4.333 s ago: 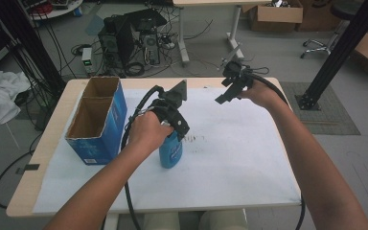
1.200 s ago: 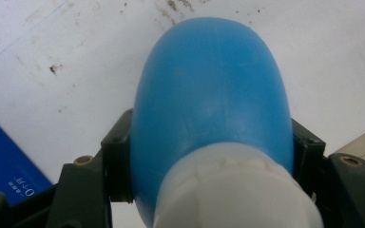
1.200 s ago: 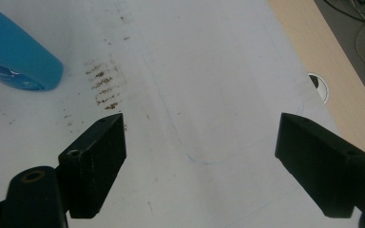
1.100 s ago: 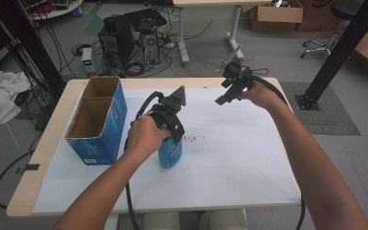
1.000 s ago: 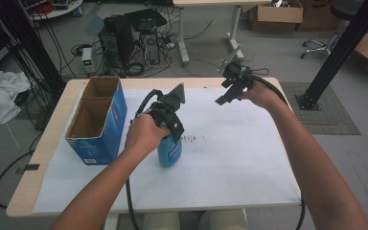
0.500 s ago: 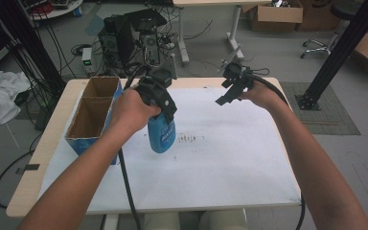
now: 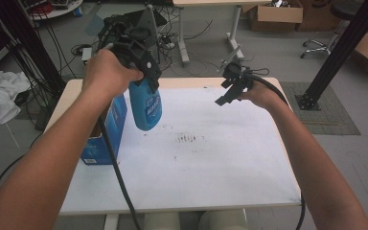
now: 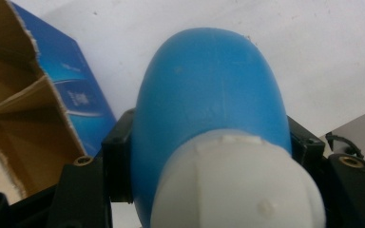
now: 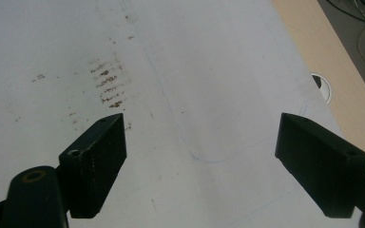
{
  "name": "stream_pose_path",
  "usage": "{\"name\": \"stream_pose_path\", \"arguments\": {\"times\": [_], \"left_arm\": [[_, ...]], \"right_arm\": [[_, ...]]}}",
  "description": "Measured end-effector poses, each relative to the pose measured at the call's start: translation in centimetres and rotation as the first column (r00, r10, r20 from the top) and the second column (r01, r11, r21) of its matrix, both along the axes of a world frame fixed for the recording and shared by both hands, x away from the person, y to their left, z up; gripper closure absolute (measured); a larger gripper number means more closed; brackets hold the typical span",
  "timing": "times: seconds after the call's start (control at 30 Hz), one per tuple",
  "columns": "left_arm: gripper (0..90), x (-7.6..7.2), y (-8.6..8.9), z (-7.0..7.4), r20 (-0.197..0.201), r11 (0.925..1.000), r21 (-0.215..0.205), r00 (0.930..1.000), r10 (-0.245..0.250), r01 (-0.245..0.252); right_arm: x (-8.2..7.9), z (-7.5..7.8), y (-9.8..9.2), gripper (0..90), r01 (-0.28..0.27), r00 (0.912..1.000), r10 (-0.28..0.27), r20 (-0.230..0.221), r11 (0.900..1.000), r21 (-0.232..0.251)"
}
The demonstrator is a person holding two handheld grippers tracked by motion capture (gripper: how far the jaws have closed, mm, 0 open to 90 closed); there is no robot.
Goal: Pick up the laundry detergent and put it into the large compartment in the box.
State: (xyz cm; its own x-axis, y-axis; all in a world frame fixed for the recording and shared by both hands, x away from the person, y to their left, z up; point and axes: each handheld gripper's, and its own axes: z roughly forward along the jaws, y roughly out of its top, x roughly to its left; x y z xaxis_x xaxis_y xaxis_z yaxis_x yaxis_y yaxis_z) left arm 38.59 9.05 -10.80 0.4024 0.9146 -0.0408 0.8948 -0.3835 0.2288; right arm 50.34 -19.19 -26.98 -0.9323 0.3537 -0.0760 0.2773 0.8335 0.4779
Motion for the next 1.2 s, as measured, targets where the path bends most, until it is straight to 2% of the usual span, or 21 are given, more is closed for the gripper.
{"name": "stream_pose_path", "arguments": {"times": [0.03,0.13,0.17,0.4,0.57,0.67,0.7,0.73,0.77,0.8,0.83,0.87,0.97,1.07,1.1,1.13,1.17,1.2], "left_arm": [[37.9,0.0,0.6,0.8,0.013,0.9998,-0.014,0.9998,0.015,-0.015],[37.8,0.0,1.3,1.4,0.02,0.9992,-0.026,0.9993,0.033,-0.032],[37.9,0.0,1.8,1.8,0.024,0.9979,-0.031,0.998,0.058,-0.057],[37.9,-0.2,3.6,3.3,0.032,0.9931,-0.024,0.9928,0.115,-0.115],[37.9,-0.2,5.3,4.3,0.043,0.9841,-0.023,0.9833,0.177,-0.176],[37.9,-0.2,5.9,4.5,0.053,0.9811,-0.025,0.9798,0.193,-0.192],[37.9,-0.2,6.5,4.6,0.058,0.9761,-0.025,0.9745,0.217,-0.216],[37.9,-0.2,6.5,4.6,0.058,0.9761,-0.025,0.9745,0.217,-0.216],[37.9,-0.1,7.1,4.6,0.063,0.9711,-0.02,0.9691,0.238,-0.238],[37.9,-0.1,7.1,4.6,0.063,0.9711,-0.02,0.9691,0.238,-0.238],[37.9,0.0,7.7,4.5,0.063,0.9656,-0.013,0.9636,0.26,-0.26],[37.9,0.0,7.7,4.5,0.063,0.9656,-0.013,0.9636,0.26,-0.26],[37.9,0.1,8.7,4.1,0.067,0.9577,0.001,0.9556,0.287,-0.288],[37.9,0.2,9.6,3.7,0.073,0.9472,0.014,0.9452,0.318,-0.32],[37.9,0.3,10.3,3.4,0.078,0.9403,0.018,0.9381,0.337,-0.34],[37.9,0.3,10.3,3.4,0.078,0.9403,0.018,0.9381,0.337,-0.34],[37.9,0.3,10.8,3.0,0.08,0.9337,0.023,0.9316,0.355,-0.357],[37.9,0.3,10.8,3.0,0.08,0.9337,0.023,0.9316,0.355,-0.357]], "right_arm": [[0.0,0.1,0.0,17.4,-0.001,1.0,0.001,0.002,1.0,0.002],[-0.1,0.1,-0.1,17.4,0.0,1.0,0.0,0.003,1.0,0.002],[-0.1,0.2,-0.1,17.5,-0.002,1.0,0.002,0.005,1.0,0.002],[-0.2,0.4,-0.3,17.5,0.001,1.0,-0.001,0.006,1.0,0.004],[-0.3,0.5,-0.1,17.5,-0.005,0.9999,0.005,0.009,1.0,0.008],[-0.4,0.5,-0.1,17.5,-0.008,0.9999,0.008,0.009,1.0,0.005],[-0.4,0.5,0.0,17.5,-0.007,0.9999,0.007,0.008,1.0,0.005],[-0.4,0.5,0.0,17.5,-0.007,0.9999,0.007,0.008,1.0,0.005],[-0.4,0.5,0.0,17.5,-0.006,1.0,0.006,0.007,1.0,0.004],[-0.4,0.5,0.0,17.5,-0.006,1.0,0.006,0.007,1.0,0.004],[-0.5,0.4,0.0,17.5,-0.013,0.9999,0.013,0.009,1.0,0.0],[-0.5,0.4,0.0,17.5,-0.013,0.9999,0.013,0.009,1.0,-0.001],[-0.4,0.4,-0.1,17.5,-0.009,0.9999,0.01,0.007,1.0,-0.001],[-0.4,0.4,-0.1,17.5,-0.008,0.9999,0.008,0.009,1.0,-0.004],[-0.4,0.4,-0.2,17.5,-0.007,0.9999,0.007,0.008,1.0,-0.003],[-0.4,0.4,-0.2,17.5,-0.007,0.9999,0.007,0.008,1.0,-0.003],[-0.3,0.4,-0.2,17.5,-0.008,0.9999,0.008,0.008,1.0,-0.004],[-0.3,0.4,-0.2,17.5,-0.008,0.9999,0.008,0.008,1.0,-0.004]]}}
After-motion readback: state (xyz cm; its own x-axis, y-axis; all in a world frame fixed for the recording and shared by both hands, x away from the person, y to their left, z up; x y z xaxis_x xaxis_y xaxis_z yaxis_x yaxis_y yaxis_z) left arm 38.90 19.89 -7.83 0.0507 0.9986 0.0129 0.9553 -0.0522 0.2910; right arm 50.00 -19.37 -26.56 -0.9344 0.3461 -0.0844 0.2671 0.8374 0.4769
